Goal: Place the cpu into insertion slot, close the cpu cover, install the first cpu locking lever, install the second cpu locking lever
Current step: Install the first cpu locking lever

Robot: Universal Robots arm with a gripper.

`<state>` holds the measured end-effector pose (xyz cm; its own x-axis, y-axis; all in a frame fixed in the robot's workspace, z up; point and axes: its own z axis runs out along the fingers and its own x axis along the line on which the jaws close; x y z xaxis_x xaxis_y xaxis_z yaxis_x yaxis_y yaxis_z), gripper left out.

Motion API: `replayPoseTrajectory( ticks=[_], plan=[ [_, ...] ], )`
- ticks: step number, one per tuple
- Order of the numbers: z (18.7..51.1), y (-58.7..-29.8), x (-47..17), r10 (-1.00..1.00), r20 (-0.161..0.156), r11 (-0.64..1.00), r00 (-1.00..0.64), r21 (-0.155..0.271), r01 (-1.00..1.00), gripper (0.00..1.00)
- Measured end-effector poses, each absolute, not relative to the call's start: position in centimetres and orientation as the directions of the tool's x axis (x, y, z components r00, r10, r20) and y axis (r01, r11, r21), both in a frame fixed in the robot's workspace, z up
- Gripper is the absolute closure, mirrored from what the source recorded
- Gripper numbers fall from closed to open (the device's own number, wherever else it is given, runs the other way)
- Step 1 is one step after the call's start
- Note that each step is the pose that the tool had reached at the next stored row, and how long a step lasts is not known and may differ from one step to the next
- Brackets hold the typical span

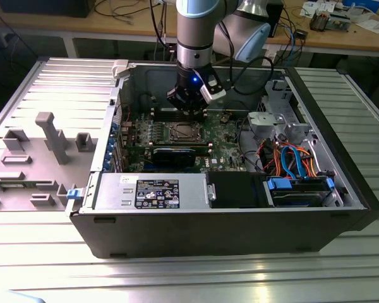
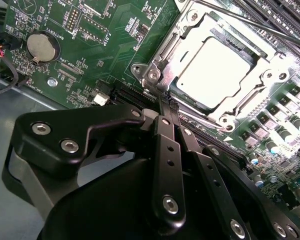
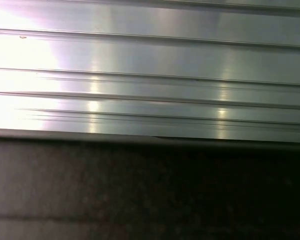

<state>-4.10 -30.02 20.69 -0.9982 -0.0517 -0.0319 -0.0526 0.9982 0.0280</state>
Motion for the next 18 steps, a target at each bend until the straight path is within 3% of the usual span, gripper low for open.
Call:
replayPoseTrajectory(
  ticks=[18],
  plan=[
    [20.65, -30.02, -3.78, -0.052, -0.032, 0.998, -0.998, 0.028, -0.053, 0.89]
  ],
)
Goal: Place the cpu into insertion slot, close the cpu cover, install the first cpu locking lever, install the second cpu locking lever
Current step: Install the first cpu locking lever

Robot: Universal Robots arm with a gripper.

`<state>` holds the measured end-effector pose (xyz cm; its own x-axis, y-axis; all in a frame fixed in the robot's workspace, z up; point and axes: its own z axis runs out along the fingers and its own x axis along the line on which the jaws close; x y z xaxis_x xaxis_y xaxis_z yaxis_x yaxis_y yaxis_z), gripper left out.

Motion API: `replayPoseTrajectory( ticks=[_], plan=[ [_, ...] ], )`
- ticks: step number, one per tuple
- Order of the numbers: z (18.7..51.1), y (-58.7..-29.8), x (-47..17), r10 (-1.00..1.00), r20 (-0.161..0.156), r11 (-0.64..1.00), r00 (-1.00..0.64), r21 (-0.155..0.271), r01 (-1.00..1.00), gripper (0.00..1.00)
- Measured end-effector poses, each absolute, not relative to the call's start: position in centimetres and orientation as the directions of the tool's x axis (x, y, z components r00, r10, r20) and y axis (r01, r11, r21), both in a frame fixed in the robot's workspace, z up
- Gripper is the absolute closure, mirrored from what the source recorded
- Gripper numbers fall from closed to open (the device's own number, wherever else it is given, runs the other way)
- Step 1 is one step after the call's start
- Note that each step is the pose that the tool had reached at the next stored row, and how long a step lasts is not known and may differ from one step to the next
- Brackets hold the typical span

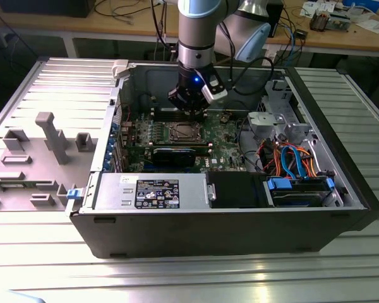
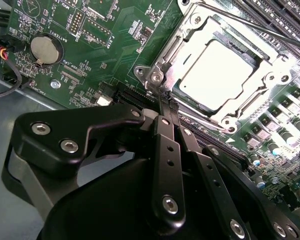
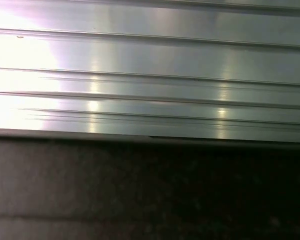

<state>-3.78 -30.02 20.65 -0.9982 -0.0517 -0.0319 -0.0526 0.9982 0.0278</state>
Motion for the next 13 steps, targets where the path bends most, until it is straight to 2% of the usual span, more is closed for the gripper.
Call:
replayPoseTrajectory(
  ticks=[13],
  plan=[
    [20.56, -30.42, -3.71, -0.052, -0.032, 0.998, -0.998, 0.028, -0.052, 0.89]
  ],
)
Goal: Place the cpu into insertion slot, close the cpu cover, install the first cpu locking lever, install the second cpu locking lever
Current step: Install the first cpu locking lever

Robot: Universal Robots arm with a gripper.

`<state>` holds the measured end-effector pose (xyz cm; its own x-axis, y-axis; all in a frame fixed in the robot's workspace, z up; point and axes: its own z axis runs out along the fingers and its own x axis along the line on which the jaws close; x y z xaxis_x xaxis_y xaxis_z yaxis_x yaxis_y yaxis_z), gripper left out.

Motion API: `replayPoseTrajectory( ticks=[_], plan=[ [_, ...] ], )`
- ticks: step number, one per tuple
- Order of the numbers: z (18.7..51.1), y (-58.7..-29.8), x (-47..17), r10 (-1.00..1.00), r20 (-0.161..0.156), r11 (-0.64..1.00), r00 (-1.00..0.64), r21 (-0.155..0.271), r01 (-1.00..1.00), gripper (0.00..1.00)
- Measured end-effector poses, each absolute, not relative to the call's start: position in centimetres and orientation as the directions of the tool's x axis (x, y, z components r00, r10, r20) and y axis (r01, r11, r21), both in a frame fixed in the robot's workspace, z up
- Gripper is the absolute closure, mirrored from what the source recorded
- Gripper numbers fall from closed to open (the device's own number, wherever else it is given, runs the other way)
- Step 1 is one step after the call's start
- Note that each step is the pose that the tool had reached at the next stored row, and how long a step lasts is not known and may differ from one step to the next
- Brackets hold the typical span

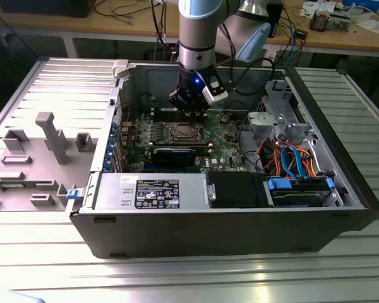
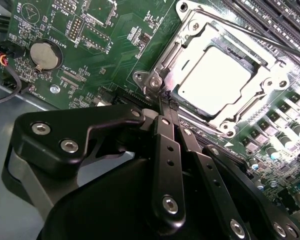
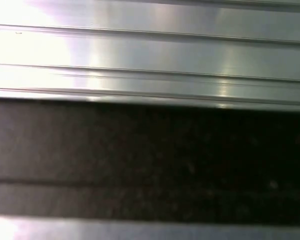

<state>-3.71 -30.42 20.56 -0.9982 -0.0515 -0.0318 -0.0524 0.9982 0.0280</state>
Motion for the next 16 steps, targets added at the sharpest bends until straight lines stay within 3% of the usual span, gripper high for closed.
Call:
replayPoseTrajectory(
  ticks=[16],
  plan=[
    [20.67, -30.43, -3.69, -0.051, -0.033, 0.998, -0.998, 0.043, -0.053, 0.89]
  ],
)
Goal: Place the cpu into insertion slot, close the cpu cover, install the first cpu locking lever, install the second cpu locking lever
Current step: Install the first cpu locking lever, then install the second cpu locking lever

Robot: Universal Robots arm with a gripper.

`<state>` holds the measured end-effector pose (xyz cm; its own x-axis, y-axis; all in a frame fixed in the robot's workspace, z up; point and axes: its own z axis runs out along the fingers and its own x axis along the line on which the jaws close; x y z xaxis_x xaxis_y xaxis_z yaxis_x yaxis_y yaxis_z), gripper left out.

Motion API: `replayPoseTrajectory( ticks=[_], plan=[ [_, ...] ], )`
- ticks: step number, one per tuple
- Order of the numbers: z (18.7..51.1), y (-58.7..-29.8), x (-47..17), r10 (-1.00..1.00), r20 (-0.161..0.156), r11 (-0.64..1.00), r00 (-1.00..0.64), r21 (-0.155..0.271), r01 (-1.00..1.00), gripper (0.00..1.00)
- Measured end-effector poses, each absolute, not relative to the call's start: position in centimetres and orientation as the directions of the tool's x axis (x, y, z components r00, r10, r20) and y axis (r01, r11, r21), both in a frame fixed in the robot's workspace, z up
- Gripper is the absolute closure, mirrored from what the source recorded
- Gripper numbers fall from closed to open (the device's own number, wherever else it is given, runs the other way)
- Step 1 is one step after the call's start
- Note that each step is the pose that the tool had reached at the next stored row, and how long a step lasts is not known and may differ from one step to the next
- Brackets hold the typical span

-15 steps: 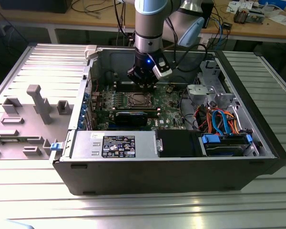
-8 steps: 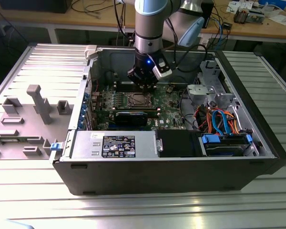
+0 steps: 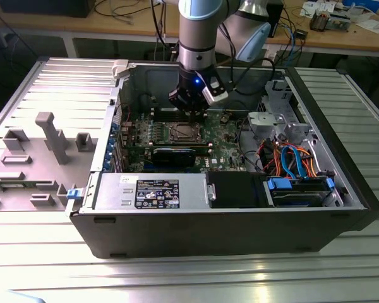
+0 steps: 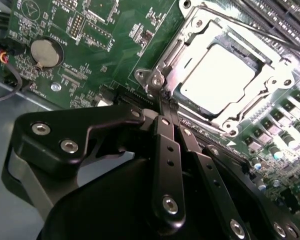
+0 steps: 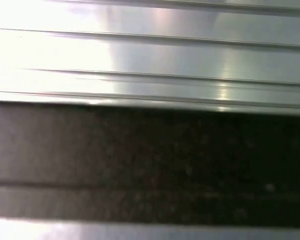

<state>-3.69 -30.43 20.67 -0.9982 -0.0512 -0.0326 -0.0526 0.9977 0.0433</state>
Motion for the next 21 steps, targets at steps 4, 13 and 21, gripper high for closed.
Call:
replayPoseTrajectory(
  ticks=[4, 13, 21],
  plan=[
    [20.81, -30.59, -3.69, -0.052, -0.031, 0.998, -0.998, 0.02, -0.052, 0.89],
    [20.81, -30.64, -3.69, -0.052, -0.031, 0.998, -0.998, 0.02, -0.052, 0.89],
    [20.81, -31.04, -3.69, -0.052, -0.031, 0.998, -0.998, 0.02, -0.052, 0.89]
  ],
)
